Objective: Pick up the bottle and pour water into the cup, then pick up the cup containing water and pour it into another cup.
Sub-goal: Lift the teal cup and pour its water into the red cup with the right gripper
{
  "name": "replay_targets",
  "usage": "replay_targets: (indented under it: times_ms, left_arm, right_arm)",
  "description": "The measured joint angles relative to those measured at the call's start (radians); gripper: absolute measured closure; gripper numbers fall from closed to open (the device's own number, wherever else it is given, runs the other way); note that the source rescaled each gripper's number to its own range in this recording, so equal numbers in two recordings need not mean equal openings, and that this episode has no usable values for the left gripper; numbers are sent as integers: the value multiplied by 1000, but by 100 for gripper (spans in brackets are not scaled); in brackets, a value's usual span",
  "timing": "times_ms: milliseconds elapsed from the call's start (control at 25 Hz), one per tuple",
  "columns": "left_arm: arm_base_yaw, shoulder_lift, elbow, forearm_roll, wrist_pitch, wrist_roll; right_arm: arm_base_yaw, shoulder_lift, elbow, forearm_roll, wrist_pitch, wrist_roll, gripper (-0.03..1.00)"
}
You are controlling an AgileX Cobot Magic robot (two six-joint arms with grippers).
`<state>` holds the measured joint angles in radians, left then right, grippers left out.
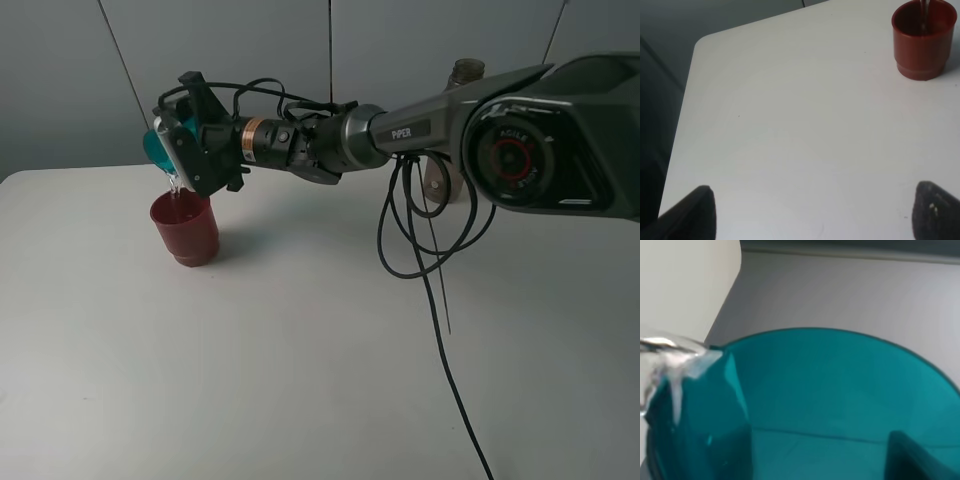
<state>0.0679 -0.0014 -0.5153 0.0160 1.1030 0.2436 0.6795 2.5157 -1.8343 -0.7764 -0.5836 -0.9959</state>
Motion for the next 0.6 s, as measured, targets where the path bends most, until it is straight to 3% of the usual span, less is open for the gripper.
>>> replay_targets:
  times_ms: [440,600]
  left_arm:
    - [0,0,0,0,0,0]
    - [0,0,0,0,0,0]
  right_arm:
    - [0,-2,0,62,-10,-224,94]
    - [0,-2,0,64,-37,-256,94]
